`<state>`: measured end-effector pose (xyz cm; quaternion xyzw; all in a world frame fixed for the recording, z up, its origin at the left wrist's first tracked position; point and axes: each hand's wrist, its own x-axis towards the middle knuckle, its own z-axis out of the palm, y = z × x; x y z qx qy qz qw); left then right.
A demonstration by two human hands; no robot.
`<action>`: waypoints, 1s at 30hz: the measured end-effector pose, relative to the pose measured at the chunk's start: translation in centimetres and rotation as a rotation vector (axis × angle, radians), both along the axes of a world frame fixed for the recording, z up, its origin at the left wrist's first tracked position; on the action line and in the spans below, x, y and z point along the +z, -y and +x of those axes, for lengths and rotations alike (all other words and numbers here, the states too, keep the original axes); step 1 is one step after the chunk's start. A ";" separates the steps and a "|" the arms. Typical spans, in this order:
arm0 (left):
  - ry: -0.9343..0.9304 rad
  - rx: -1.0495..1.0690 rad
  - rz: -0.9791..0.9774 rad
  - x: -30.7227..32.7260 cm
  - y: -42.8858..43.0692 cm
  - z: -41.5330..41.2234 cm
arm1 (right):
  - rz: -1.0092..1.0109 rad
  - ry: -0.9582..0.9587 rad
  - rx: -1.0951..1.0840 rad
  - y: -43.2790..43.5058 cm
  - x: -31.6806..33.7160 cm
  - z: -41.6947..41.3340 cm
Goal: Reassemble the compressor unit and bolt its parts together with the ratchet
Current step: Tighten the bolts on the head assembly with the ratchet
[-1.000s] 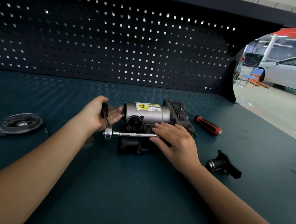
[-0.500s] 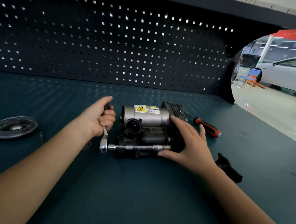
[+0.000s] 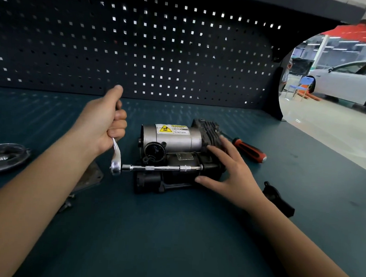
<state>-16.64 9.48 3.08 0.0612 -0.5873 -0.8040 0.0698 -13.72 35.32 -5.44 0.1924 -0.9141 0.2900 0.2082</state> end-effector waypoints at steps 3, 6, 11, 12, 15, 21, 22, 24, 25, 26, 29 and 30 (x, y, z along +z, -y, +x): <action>-0.082 0.072 -0.079 0.6 -0.3 0.9 | -0.081 0.091 -0.037 0.1 -0.3 0.1; -0.150 0.121 -0.125 1.0 -0.6 1.6 | -0.132 0.182 -0.058 0.0 -0.5 0.1; -0.267 0.133 -0.210 1.2 -1.1 2.2 | -0.120 0.215 -0.068 0.0 -0.3 0.2; -0.286 0.122 -0.223 1.2 -1.2 2.3 | -0.124 0.216 -0.069 0.0 -0.3 0.3; -0.309 0.101 -0.244 0.8 -1.3 2.3 | -0.132 0.220 -0.073 0.1 -0.3 0.3; -0.260 0.151 -0.235 0.0 -1.3 2.0 | -0.127 0.229 -0.076 0.1 -0.1 0.4; -0.258 0.156 -0.236 0.0 -1.3 2.0 | -0.129 0.232 -0.075 0.1 -0.1 0.4; -0.261 0.167 -0.233 0.2 -1.1 2.2 | -0.127 0.234 -0.073 0.1 -0.1 0.4; -0.266 0.173 -0.228 0.4 -1.0 2.2 | -0.126 0.235 -0.074 0.1 -0.1 0.4; -0.270 0.177 -0.221 0.5 -0.9 2.3 | -0.126 0.234 -0.075 0.1 -0.1 0.4; -0.264 0.183 -0.207 0.6 -1.0 2.4 | -0.128 0.228 -0.076 0.0 -0.1 0.4; -0.257 0.187 -0.206 0.5 -1.1 2.4 | -0.127 0.229 -0.076 0.0 -0.1 0.4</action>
